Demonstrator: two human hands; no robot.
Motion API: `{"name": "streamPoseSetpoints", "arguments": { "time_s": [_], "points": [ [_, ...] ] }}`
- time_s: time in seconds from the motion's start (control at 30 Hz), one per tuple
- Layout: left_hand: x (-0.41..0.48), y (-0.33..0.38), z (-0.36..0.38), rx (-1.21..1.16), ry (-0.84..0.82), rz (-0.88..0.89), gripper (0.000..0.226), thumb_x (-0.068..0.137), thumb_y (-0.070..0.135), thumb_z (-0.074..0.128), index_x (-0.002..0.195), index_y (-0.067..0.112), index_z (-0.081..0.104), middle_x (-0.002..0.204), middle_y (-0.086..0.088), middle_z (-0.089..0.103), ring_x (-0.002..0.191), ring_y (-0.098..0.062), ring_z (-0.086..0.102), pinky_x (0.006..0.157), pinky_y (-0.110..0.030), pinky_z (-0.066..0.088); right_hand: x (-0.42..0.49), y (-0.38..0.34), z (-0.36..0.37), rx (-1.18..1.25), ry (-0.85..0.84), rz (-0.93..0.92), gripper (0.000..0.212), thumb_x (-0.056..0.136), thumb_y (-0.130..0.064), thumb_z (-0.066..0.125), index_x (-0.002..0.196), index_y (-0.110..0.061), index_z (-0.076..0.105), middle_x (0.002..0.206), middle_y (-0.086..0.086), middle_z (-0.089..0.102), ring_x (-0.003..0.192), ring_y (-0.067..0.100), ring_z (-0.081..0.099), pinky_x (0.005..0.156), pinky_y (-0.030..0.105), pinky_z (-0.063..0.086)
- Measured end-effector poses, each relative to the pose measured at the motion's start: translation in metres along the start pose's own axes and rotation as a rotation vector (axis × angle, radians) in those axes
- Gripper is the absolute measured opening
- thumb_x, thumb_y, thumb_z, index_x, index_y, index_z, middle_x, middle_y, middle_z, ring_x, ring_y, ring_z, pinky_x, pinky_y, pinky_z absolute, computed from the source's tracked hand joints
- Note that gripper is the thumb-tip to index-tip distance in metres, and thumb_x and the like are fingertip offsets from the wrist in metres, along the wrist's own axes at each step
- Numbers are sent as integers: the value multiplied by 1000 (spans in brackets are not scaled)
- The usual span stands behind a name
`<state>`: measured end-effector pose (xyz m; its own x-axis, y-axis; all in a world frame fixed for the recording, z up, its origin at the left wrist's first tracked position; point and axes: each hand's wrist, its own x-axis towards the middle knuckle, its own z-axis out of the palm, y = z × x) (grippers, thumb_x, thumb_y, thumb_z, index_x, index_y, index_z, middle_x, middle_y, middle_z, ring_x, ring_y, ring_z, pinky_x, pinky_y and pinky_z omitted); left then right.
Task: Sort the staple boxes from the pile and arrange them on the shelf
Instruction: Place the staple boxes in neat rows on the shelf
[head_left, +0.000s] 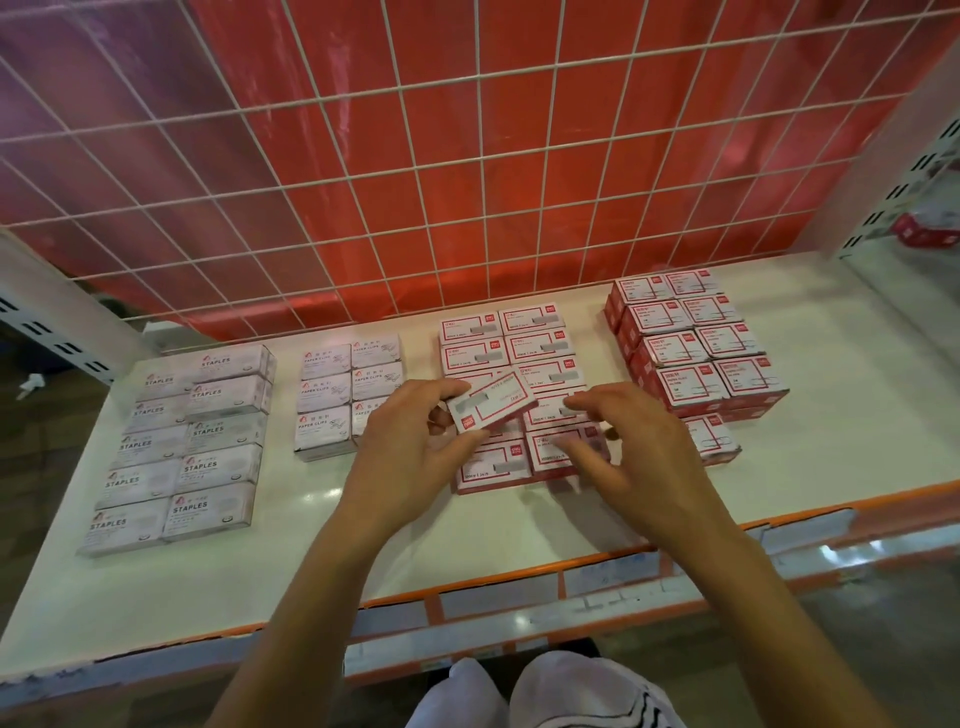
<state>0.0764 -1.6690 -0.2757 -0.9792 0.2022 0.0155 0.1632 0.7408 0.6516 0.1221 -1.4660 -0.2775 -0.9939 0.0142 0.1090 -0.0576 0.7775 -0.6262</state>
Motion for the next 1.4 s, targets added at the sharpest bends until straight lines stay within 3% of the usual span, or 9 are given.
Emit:
{"name": "streamPoseSetpoints", "arguments": {
  "time_s": [0.1, 0.17, 0.33, 0.53, 0.67, 0.77, 0.93, 1.2, 1.4],
  "points": [
    [-1, 15, 7, -58, 142, -38, 51, 82, 34, 72, 129, 22, 56, 122, 3, 59, 103, -9, 52, 74, -11, 42, 2, -25, 4, 352, -19, 47, 38, 90, -19, 61, 127, -25, 55, 105, -21, 60, 87, -16, 56, 68, -2, 41],
    [-1, 23, 13, -114, 216, -62, 49, 81, 34, 73, 126, 22, 57, 118, 3, 60, 99, -7, 53, 72, -8, 42, 4, -37, 10, 521, -27, 80, 40, 93, -17, 56, 131, -29, 50, 106, -28, 56, 92, -21, 54, 71, 0, 43],
    [-4, 34, 26, -273, 310, -94, 44, 76, 27, 79, 107, 30, 48, 109, 7, 56, 95, -8, 58, 77, -20, 52, 13, -48, 24, 608, 102, 106, 44, 92, -17, 58, 133, -28, 50, 116, -20, 60, 102, -7, 59, 84, 13, 50],
    [-14, 39, 30, -325, 184, 30, 44, 76, 4, 73, 105, 30, 52, 108, 7, 60, 90, -3, 61, 77, -13, 51, 23, -41, 25, 485, 164, 164, 56, 81, -19, 72, 133, -18, 50, 112, -13, 56, 103, 3, 54, 81, 0, 40],
    [-10, 28, 23, -155, 220, 108, 28, 79, 8, 73, 100, 23, 62, 100, 9, 61, 83, 1, 57, 76, -8, 47, 27, -29, 18, 399, 83, 122, 55, 81, -10, 71, 132, -20, 53, 127, -3, 58, 111, 4, 53, 90, 13, 46],
    [-4, 21, 11, -50, 265, 111, 35, 78, 14, 76, 108, 20, 59, 111, 6, 51, 90, -6, 54, 80, -14, 47, 28, -26, 12, 337, -11, 72, 55, 81, -4, 68, 131, -22, 54, 129, -5, 57, 111, 1, 49, 91, 15, 48],
    [4, 12, -9, 9, -42, 157, 55, 79, 19, 75, 130, 26, 55, 127, 6, 58, 98, -6, 56, 86, -21, 51, 29, -26, 6, 331, -198, -20, 55, 81, 2, 64, 129, -22, 55, 129, -4, 56, 120, 11, 49, 101, 37, 46],
    [-1, -12, -7, 67, -15, -7, 53, 78, 30, 75, 129, 29, 57, 115, 8, 64, 81, 1, 52, 65, -5, 36, 31, -14, 5, -92, -162, -132, 64, 86, -33, 64, 143, -26, 36, 150, -8, 34, 139, 11, 23, 109, 24, 12],
    [-2, -23, 6, 57, 24, 21, 55, 76, 26, 78, 128, 21, 59, 105, 10, 52, 88, -3, 49, 73, -1, 37, 29, -3, 1, -200, -173, -38, 62, 89, -38, 58, 144, -25, 32, 153, -6, 27, 141, 12, 19, 114, 33, 18]
  ]
}}
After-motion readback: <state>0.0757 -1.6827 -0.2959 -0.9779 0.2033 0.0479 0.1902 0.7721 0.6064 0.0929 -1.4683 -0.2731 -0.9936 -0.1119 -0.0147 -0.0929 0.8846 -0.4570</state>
